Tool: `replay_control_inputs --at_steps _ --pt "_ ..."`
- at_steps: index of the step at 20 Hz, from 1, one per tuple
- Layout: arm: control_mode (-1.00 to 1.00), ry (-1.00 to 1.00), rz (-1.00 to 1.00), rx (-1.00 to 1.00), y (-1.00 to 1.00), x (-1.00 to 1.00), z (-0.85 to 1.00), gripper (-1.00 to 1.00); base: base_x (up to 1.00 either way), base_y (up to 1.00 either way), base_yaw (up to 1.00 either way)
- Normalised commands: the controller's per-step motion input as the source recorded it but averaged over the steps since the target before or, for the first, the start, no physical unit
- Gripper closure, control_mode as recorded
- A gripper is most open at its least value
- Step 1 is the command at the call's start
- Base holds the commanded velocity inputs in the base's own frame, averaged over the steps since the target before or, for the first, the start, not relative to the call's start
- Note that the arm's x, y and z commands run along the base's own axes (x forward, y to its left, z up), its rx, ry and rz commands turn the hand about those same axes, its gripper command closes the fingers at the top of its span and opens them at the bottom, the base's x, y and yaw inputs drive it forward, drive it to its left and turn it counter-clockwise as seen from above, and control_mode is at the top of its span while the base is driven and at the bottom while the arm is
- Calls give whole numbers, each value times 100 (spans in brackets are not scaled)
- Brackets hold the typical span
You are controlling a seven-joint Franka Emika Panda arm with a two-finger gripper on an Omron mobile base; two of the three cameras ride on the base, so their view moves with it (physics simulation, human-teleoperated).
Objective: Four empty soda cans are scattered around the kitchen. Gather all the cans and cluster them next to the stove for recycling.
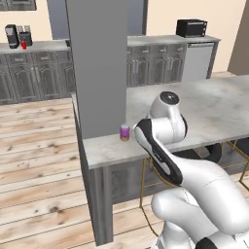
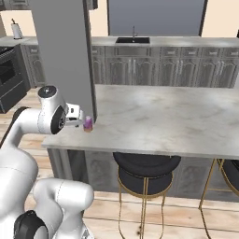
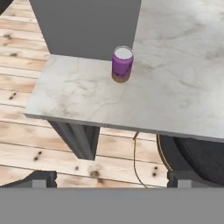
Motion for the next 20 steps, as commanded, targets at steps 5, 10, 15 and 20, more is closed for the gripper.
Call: replay_control_inputs --at_steps 5,10,15,20 --pt "-100 -4 0 2 0 36 -14 -100 0 0 0" --pt "-100 -2 0 2 0 31 -17 -100 0 0 0" --pt "-100 0 0 3 0 30 -21 -100 0 0 0" --pt "-100 0 0 2 7 32 -19 -100 0 0 0"
